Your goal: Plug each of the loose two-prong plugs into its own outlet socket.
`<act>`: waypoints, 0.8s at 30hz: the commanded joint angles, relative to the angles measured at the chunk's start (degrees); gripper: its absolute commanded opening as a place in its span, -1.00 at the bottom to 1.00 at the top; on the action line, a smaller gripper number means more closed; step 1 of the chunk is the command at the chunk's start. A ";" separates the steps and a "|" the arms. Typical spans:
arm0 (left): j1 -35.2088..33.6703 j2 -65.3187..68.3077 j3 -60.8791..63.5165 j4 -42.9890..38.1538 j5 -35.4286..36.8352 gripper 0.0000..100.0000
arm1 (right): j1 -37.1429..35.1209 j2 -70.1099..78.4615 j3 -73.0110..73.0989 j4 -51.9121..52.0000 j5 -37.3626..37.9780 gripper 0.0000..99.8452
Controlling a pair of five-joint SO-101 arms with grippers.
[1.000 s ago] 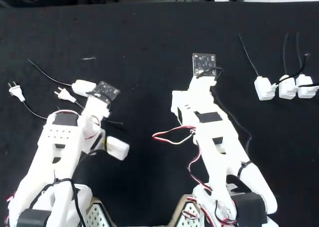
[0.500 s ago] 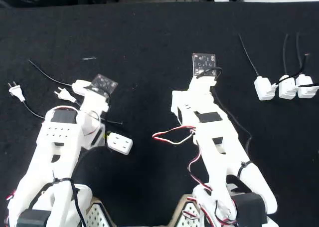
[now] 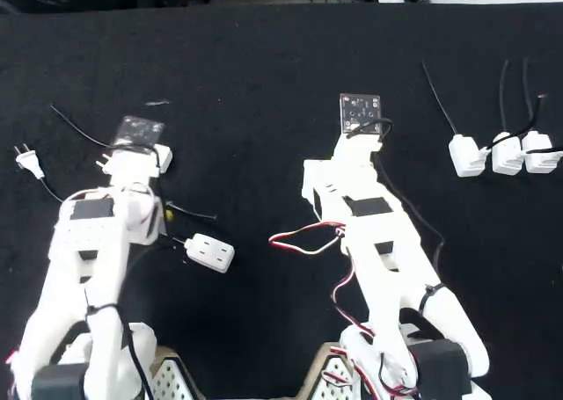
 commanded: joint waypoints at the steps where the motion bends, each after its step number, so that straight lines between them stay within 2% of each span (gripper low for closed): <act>1: -3.03 7.74 -2.51 -1.32 3.52 -0.57 | -0.97 0.31 -1.63 -0.97 -0.35 -0.98; 6: -6.29 14.51 -6.99 -1.14 6.68 -0.57 | -0.97 0.31 -1.27 -1.23 -0.35 -0.98; 12: -7.25 14.68 -7.25 0.26 8.35 -0.57 | -0.97 0.31 -1.36 -1.32 -0.35 -0.98; 20: -12.44 14.15 -7.43 6.59 8.00 -0.58 | -0.97 0.31 -1.54 -1.32 -0.35 -0.98; 24: -9.45 11.96 -6.64 9.41 4.57 -0.58 | -0.97 0.31 -1.54 -1.32 -0.35 -0.98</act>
